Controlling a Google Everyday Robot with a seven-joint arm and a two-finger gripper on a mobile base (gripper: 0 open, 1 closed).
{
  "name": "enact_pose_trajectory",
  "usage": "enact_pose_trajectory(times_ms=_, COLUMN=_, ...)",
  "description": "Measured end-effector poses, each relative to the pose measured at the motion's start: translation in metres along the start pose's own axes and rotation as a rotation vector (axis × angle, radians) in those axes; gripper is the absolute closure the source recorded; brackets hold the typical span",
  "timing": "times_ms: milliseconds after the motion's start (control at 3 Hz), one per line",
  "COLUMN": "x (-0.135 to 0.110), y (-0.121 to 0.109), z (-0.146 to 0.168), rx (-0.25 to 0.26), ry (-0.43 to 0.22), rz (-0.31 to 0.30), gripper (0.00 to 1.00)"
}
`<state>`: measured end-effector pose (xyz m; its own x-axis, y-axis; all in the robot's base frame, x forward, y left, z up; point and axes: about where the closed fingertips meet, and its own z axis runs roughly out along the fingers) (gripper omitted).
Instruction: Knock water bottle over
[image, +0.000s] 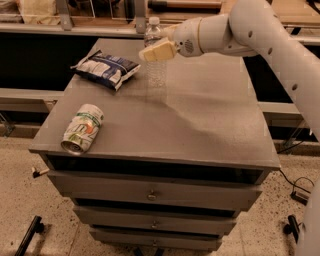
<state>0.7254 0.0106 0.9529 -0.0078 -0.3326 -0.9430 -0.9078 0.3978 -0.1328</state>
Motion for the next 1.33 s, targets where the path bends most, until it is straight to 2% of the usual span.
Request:
enact_pose_trajectory(times_ms=333, x=0.000, y=0.000, z=0.002, rx=0.001, ry=-0.004, rz=0.011, gripper=0.64)
enact_pose_trajectory(times_ms=667, x=-0.007, y=-0.004, z=-0.004, rx=0.027, ry=-0.015, rz=0.056, gripper=0.95)
enact_pose_trajectory(times_ms=1000, x=-0.048, y=-0.002, z=-0.018, rx=0.062, ry=0.115, rz=-0.002, gripper=1.00)
enact_pose_trajectory(times_ms=1333, x=-0.099, y=-0.009, z=-0.037, rx=0.150, ry=0.359, rz=-0.091, gripper=1.00)
